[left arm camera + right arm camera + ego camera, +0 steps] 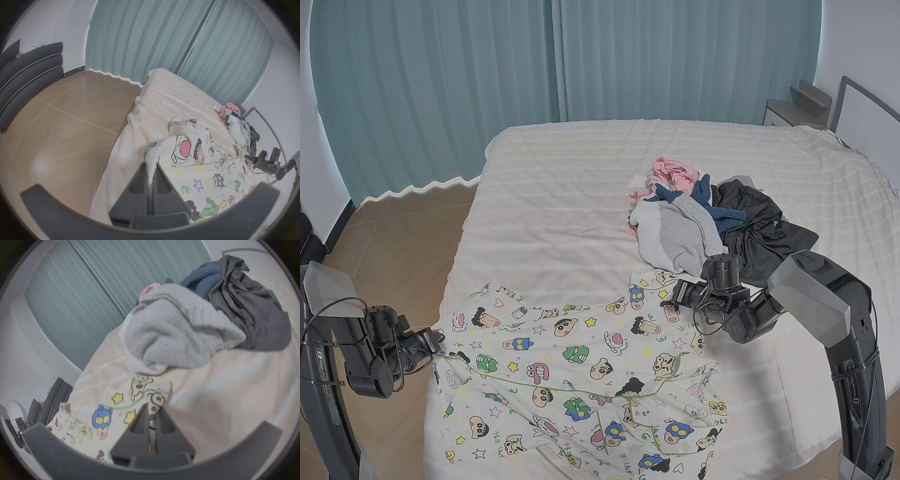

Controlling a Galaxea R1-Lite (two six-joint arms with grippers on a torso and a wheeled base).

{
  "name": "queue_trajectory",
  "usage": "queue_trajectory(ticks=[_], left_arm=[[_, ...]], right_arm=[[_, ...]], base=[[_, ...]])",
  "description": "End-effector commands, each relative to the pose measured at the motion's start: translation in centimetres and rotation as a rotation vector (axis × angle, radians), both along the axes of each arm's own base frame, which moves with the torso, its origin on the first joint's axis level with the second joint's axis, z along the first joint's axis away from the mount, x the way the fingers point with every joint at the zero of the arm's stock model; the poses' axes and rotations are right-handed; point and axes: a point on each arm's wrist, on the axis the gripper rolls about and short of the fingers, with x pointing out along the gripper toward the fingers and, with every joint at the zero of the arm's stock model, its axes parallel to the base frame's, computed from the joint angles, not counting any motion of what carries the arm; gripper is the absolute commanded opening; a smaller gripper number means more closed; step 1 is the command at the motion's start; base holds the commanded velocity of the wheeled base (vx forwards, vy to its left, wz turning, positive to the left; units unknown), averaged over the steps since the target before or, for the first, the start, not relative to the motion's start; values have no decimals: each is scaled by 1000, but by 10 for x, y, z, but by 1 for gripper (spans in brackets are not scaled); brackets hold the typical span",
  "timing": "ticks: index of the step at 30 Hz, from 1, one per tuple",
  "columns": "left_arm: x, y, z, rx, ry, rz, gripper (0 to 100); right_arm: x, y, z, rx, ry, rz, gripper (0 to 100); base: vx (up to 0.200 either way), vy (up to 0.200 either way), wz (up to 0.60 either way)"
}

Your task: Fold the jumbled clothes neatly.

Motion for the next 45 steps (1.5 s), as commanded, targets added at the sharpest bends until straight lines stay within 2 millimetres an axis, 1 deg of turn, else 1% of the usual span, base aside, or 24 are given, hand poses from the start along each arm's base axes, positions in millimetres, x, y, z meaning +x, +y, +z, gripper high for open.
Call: queue_trajectory(ticks=[1, 6, 9, 13, 14, 16, 22, 27, 33, 37, 38, 39, 40, 42, 45], left_arm=[[2, 1, 1, 4, -8, 4, 0], [7, 2, 4, 21, -27, 27, 0], [10, 3, 5, 26, -40, 30, 0], [12, 2, 6, 30, -47, 32, 0], [13, 1, 7, 31, -50, 29, 0], [14, 1, 6, 31, -50, 28, 0], [22, 1, 8, 36, -76, 22, 0], [26, 2, 3, 34, -73, 23, 0], [29, 2, -1, 36, -73, 25, 0], [30, 3, -2, 37, -70, 31, 0], [29, 3, -3, 37, -67, 34, 0], [29, 2, -3, 39, -65, 37, 0], [30, 2, -3, 40, -65, 38, 100], [29, 1, -4, 40, -63, 36, 100], [28, 1, -2, 42, -65, 36, 100]], right_arm=[[9, 1, 11, 2, -47, -30, 0], [21, -6, 27, 15, -109, -56, 0], [26, -8, 33, 23, -132, -64, 0], [31, -9, 40, 32, -163, -71, 0], [35, -9, 46, 36, -187, -85, 0], [38, -8, 50, 37, -208, -98, 0], [44, -6, 54, 44, -236, -101, 0], [45, -6, 51, 28, -240, -96, 0], [49, -7, 58, 26, -274, -110, 0], [48, -8, 55, 16, -259, -110, 0], [48, -8, 53, 14, -252, -110, 100], [47, -8, 50, 11, -243, -109, 100], [46, -8, 49, 8, -235, -108, 100], [44, -8, 43, 1, -214, -107, 100], [39, -10, 40, -8, -193, -109, 100]], base=[[0, 0, 0], [0, 0, 0], [0, 0, 0], [0, 0, 0], [0, 0, 0], [0, 0, 0], [0, 0, 0], [0, 0, 0], [0, 0, 0], [0, 0, 0], [0, 0, 0], [0, 0, 0], [0, 0, 0], [0, 0, 0], [0, 0, 0]])
